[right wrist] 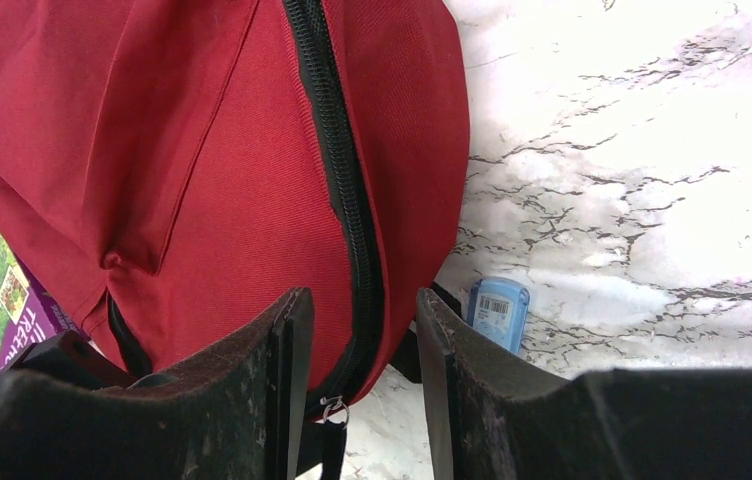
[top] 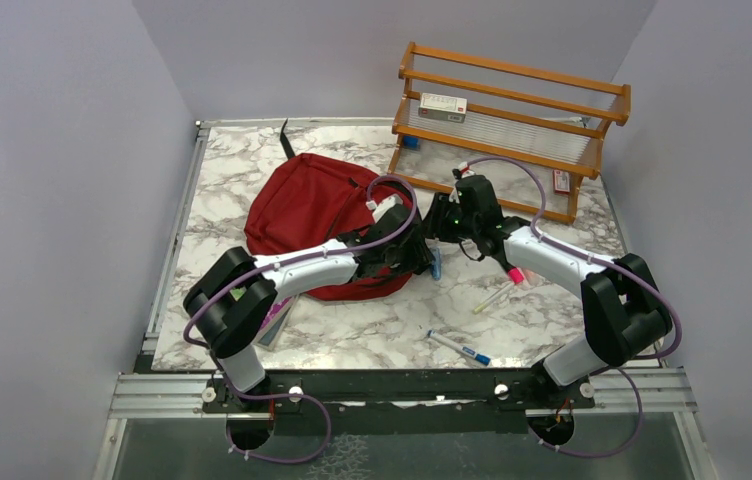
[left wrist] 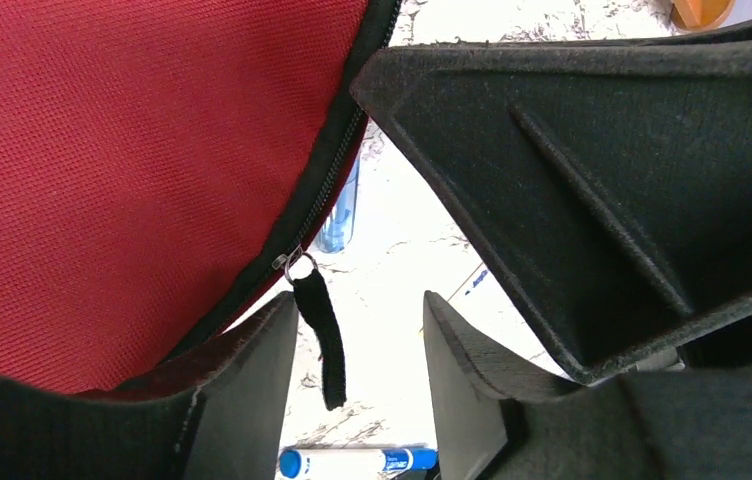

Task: Pack the student bag
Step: Unzip the student bag at the center of the board.

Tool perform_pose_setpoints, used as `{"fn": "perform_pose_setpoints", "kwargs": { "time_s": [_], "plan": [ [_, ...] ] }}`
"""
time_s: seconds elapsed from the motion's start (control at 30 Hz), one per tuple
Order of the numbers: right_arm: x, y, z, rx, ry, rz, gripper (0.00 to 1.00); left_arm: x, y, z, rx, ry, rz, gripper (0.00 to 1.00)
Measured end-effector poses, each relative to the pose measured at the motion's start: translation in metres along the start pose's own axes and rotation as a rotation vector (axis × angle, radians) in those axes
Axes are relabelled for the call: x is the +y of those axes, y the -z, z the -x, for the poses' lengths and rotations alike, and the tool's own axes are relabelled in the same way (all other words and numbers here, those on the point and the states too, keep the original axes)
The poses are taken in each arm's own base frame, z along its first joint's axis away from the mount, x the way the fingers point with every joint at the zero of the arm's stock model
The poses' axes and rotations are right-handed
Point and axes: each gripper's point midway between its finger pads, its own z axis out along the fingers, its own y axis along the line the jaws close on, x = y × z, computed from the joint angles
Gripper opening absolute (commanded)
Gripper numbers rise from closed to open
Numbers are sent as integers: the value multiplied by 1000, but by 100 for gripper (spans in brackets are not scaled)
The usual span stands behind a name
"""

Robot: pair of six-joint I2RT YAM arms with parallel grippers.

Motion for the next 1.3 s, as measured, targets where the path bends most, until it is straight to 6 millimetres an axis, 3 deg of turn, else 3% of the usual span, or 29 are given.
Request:
{"fn": "perform_pose_setpoints", "kwargs": {
  "time_s": [0.43, 1.03, 1.3],
  "plan": [
    [-1, 0, 0, 0, -1, -2, 45, 7, -8, -6, 22, -10, 18, 30],
    [-5, 0, -6, 12, -2, -10, 45, 1, -9, -5, 19, -20, -11, 0],
    [-5, -1, -5, 8, -2, -7, 45, 13, -10, -11, 31, -32, 8, 0]
  ]
}}
